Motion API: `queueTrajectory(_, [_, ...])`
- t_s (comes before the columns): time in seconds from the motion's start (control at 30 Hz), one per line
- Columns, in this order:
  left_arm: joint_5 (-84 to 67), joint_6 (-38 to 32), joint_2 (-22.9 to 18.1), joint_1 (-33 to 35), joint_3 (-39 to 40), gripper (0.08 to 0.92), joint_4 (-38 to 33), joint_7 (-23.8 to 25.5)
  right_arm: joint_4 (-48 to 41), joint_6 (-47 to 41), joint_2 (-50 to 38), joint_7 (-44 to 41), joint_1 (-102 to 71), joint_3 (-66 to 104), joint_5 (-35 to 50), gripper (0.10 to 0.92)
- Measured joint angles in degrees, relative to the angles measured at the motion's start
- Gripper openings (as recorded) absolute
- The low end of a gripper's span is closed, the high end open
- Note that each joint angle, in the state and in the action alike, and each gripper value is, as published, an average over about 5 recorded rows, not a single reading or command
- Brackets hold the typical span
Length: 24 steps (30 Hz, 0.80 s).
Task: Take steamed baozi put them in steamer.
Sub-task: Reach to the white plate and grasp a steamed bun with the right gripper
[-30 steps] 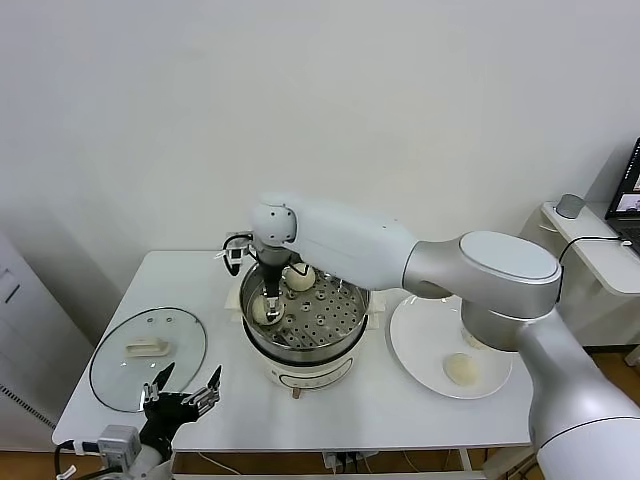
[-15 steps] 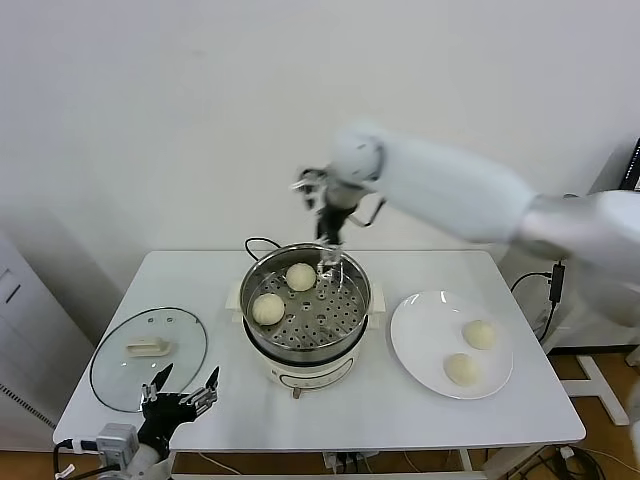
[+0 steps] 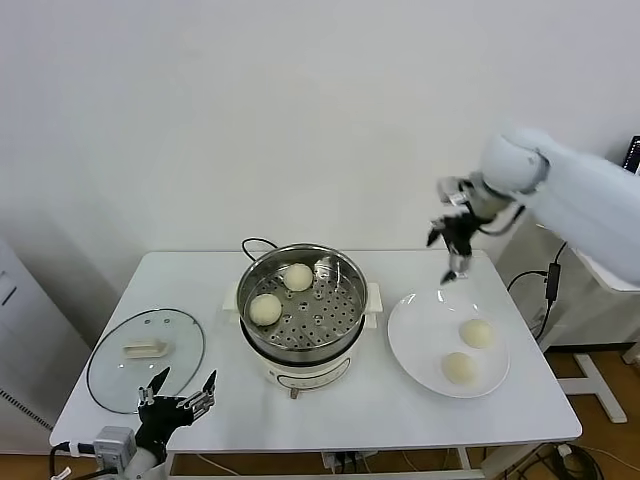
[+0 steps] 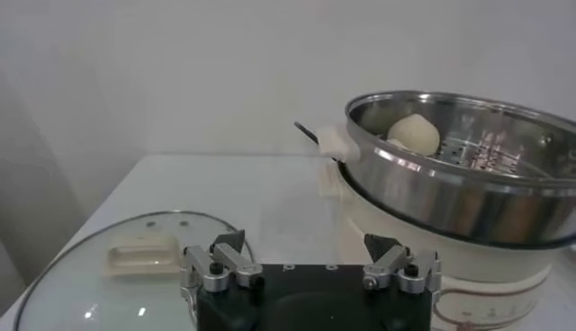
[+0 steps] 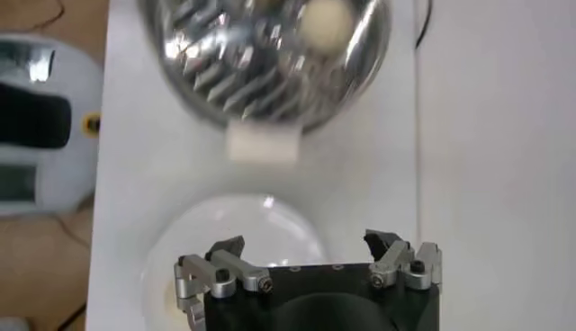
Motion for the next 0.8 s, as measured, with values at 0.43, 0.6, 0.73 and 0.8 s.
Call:
queueTrajectory(0.43, [2.98, -0.02, 0.00, 1.20, 1.17, 0.823, -0.30, 0.06, -0.95, 8.06, -3.57, -0.29, -23.34, 16.00, -12.74, 0.823])
queueTrajectory(0.6, [3.48, -0.06, 0.00, 1.10, 1.20, 0.823, 0.22, 0.07, -2.44, 9.21, -2.55, 0.48, -28.75, 19.71, -15.71, 0.823])
queueTrajectory(0.73, [3.66, -0.12, 0.00, 1.12, 1.11, 0.823, 0.49, 0.08, -3.41, 9.66, -1.21, 1.02, -31.43, 21.45, -17.33, 0.823])
queueTrajectory(0.8, [3.72, -0.17, 0.00, 1.12, 1.06, 0.823, 0.65, 0.08, -3.85, 9.77, -0.45, 1.21, -32.37, 22.02, -17.97, 0.823])
